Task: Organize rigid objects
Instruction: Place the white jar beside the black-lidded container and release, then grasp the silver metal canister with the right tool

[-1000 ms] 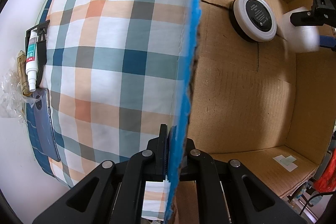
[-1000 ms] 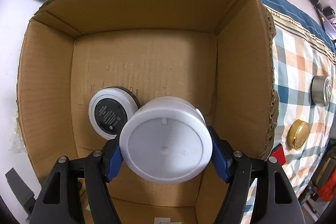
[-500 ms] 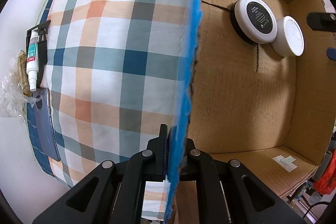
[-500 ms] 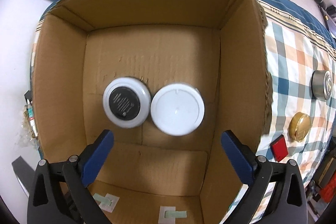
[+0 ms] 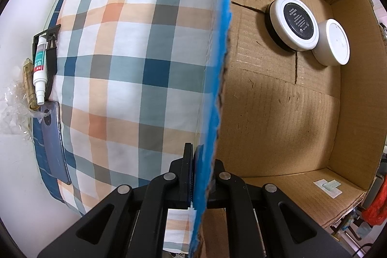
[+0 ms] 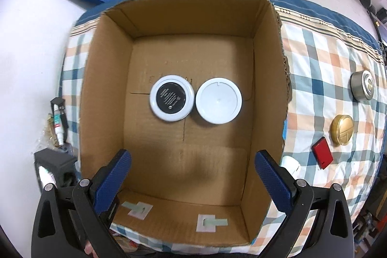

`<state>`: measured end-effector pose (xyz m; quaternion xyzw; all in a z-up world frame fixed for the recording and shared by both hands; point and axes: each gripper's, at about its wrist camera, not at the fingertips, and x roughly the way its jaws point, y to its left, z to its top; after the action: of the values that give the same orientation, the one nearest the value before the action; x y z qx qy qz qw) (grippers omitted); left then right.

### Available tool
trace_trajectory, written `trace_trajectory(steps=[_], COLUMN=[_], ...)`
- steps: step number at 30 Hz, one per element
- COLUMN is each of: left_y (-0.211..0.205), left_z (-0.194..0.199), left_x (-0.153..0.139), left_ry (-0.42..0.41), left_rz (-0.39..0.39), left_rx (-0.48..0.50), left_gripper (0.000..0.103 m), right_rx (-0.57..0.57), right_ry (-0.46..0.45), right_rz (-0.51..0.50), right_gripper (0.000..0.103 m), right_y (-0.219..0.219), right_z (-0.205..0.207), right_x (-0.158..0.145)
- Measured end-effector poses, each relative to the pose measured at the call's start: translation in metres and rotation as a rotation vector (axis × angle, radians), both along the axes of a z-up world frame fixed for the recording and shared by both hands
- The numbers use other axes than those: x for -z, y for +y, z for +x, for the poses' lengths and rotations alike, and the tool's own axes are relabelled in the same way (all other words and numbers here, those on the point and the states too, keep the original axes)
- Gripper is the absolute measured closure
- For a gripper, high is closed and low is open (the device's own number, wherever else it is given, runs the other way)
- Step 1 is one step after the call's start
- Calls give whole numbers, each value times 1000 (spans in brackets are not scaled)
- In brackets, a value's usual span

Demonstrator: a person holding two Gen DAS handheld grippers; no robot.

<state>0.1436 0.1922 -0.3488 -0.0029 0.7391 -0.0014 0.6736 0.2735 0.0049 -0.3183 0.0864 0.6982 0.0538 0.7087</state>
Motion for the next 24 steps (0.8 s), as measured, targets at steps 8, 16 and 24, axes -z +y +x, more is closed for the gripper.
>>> trace_trajectory(steps=[8, 16, 24], left_y=[-3, -4, -3], left_z=[3, 5, 7], left_x=[-1, -2, -2], left_ry=[2, 6, 11], left_rz=[3, 7, 8], left_rx=[-4, -1, -11], left_gripper=[99, 99, 98], right_rx=[22, 155, 592], right_ry=[-19, -51, -176], right_rz=[45, 105, 4], right_gripper=[0, 0, 0], right_y=[-17, -83, -247], right_z=[-16, -26, -24], right_x=[-17, -27, 6])
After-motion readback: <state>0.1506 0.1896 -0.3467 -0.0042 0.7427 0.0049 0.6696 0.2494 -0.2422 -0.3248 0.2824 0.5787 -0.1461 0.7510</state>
